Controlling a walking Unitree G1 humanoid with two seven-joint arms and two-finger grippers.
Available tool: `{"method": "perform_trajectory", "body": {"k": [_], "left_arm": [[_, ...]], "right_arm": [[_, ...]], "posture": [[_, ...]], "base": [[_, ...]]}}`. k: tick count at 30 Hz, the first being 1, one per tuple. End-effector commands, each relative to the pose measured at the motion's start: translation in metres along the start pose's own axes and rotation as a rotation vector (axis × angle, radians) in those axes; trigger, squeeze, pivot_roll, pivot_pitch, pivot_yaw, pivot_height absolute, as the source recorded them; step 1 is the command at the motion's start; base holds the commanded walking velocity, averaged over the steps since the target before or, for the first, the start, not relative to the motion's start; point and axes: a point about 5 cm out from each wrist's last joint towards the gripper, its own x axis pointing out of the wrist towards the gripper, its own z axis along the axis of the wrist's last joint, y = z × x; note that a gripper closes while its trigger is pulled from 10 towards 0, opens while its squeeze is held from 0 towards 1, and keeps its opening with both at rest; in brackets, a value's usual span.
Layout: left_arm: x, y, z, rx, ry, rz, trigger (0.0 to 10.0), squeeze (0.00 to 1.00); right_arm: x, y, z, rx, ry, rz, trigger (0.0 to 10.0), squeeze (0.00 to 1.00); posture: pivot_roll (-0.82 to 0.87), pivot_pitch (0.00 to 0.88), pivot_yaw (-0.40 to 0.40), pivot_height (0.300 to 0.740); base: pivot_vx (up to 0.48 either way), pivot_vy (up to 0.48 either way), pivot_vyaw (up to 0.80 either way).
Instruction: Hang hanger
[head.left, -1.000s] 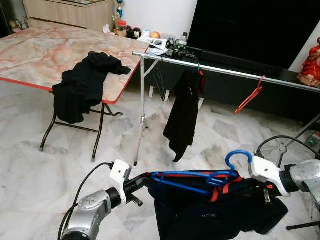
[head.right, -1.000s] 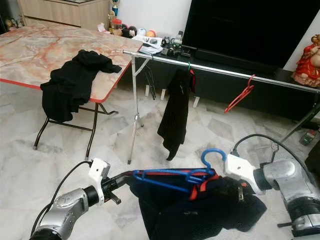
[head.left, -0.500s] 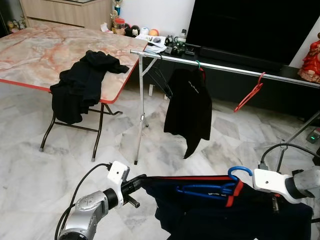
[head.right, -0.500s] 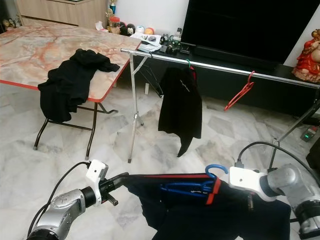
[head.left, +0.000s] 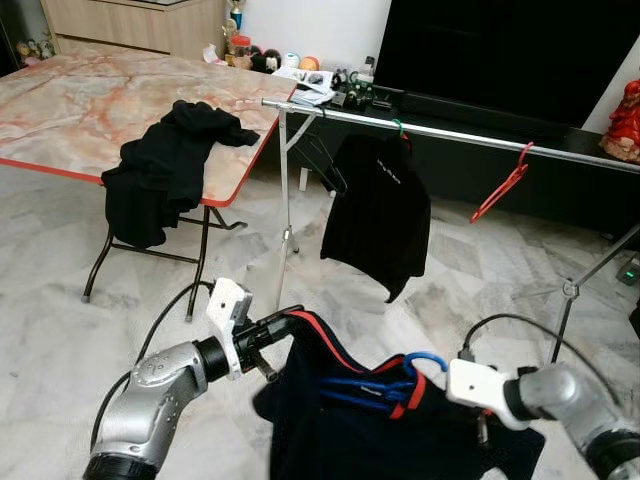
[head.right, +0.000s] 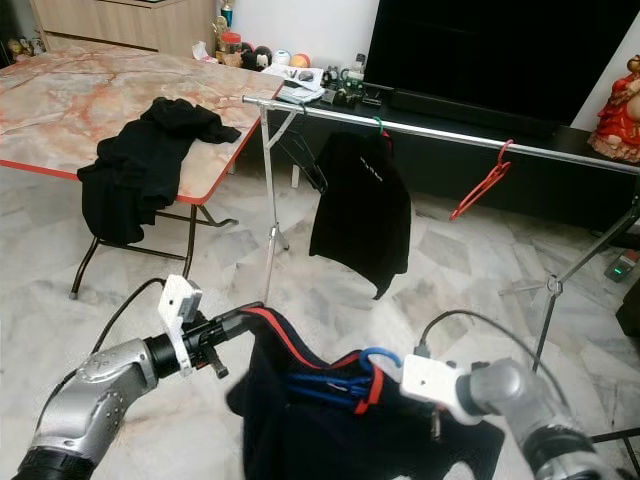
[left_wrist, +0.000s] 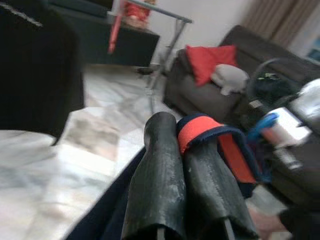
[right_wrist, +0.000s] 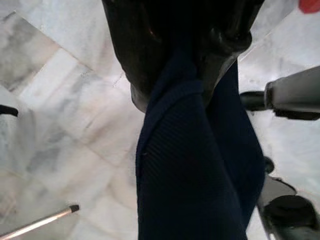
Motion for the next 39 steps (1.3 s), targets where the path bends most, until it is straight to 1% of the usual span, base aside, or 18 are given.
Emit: {"method": "perform_trajectory", "body": {"k": [1, 4, 6, 9, 12, 13, 14, 15, 16, 17, 18, 19, 20, 24, 34, 37, 38, 39], "left_arm": [[0.002, -0.014, 0.006, 0.005, 0.006, -0.087, 0.0, 0.00], [0.000, -0.018, 0.005, 0.004, 0.027, -0.110, 0.0, 0.00], [-0.001, -0.027, 0.006, -0.007, 0.041, -0.169, 0.0, 0.00], [0.001, -0.044, 0.008, -0.022, 0.049, -0.269, 0.0, 0.00], [0.004, -0.051, 0.010, -0.017, 0.052, -0.298, 0.0, 0.00], [0.009, -0.054, 0.012, -0.002, 0.050, -0.296, 0.8, 0.01], [0.010, -0.055, 0.012, 0.005, 0.050, -0.294, 0.8, 0.01], [0.012, -0.055, 0.013, 0.010, 0.052, -0.294, 1.1, 0.05], [0.014, -0.059, 0.016, 0.017, 0.043, -0.312, 5.5, 0.73], [0.016, -0.063, 0.019, 0.022, 0.030, -0.335, 8.0, 1.00], [0.015, -0.065, 0.020, 0.023, 0.032, -0.346, 8.5, 1.00], [0.015, -0.065, 0.020, 0.023, 0.035, -0.350, 8.5, 1.00], [0.014, -0.065, 0.019, 0.024, 0.043, -0.351, 10.0, 1.00], [0.006, -0.062, 0.017, 0.038, 0.086, -0.335, 10.0, 1.00], [0.000, -0.060, 0.016, 0.072, 0.138, -0.322, 10.0, 1.00], [-0.001, -0.061, 0.015, 0.095, 0.175, -0.326, 10.0, 1.00], [-0.001, -0.056, 0.014, 0.129, 0.200, -0.282, 10.0, 1.00], [-0.001, -0.054, 0.014, 0.142, 0.209, -0.259, 10.0, 1.00]], "right_arm": [[0.001, -0.003, 0.002, 0.046, -0.041, -0.073, 0.0, 0.00], [0.004, -0.004, 0.006, 0.073, -0.077, -0.107, 0.0, 0.00], [0.010, -0.008, 0.013, 0.107, -0.108, -0.207, 0.0, 0.00], [0.019, -0.001, 0.020, 0.129, -0.161, -0.190, 0.0, 0.00], [0.024, 0.002, 0.026, 0.156, -0.197, -0.179, 0.0, 0.00], [0.028, 0.003, 0.031, 0.176, -0.230, -0.172, 0.0, 0.00], [0.029, 0.004, 0.033, 0.182, -0.241, -0.170, 0.0, 0.00], [0.030, 0.004, 0.034, 0.187, -0.249, -0.167, 0.0, 0.00], [0.031, 0.004, 0.037, 0.191, -0.263, -0.166, 0.0, 0.00], [0.033, 0.004, 0.040, 0.193, -0.273, -0.169, 0.0, 0.00], [0.034, 0.004, 0.041, 0.192, -0.276, -0.172, 0.0, 0.00], [0.034, 0.004, 0.042, 0.191, -0.276, -0.173, 0.0, 0.00], [0.034, 0.004, 0.043, 0.192, -0.279, -0.179, 0.0, 0.00], [0.031, -0.003, 0.045, 0.191, -0.286, -0.213, 0.0, 0.00], [0.028, -0.011, 0.052, 0.178, -0.290, -0.240, 0.0, 0.00], [0.028, -0.014, 0.054, 0.179, -0.290, -0.256, 0.0, 0.00], [0.029, -0.015, 0.055, 0.184, -0.290, -0.264, 0.0, 0.00], [0.029, -0.015, 0.055, 0.188, -0.291, -0.268, 0.0, 0.00]], "posture": [[0.09, 0.030, -0.099, 0.740], [0.09, 0.027, -0.098, 0.740], [0.10, 0.023, -0.096, 0.740], [0.10, 0.019, -0.096, 0.740], [0.10, 0.016, -0.096, 0.740], [0.11, 0.013, -0.097, 0.740], [0.11, 0.013, -0.097, 0.740], [0.11, 0.010, -0.097, 0.740], [0.11, 0.006, -0.096, 0.740], [0.11, 0.006, -0.096, 0.740], [0.11, 0.002, -0.096, 0.740], [0.11, 0.002, -0.096, 0.740], [0.11, 0.000, -0.097, 0.740], [0.11, 0.000, -0.098, 0.740], [0.12, 0.000, -0.103, 0.740], [0.12, 0.000, -0.104, 0.740], [0.12, 0.001, -0.103, 0.740], [0.12, 0.001, -0.103, 0.740]], "base": [[0.000, 0.000, 0.00], [0.000, 0.000, 0.00], [0.000, 0.000, 0.00], [0.000, 0.000, 0.00], [0.000, 0.000, 0.00], [0.000, 0.000, 0.00], [0.000, 0.000, 0.00], [0.000, 0.000, 0.00], [0.000, 0.000, 0.00], [0.000, 0.000, 0.00], [0.000, 0.000, 0.00], [0.000, 0.000, 0.00], [0.000, 0.000, 0.00], [0.000, 0.000, 0.00], [0.000, 0.000, 0.00], [0.000, 0.000, 0.00], [0.000, 0.000, 0.00], [0.000, 0.000, 0.00]]}}
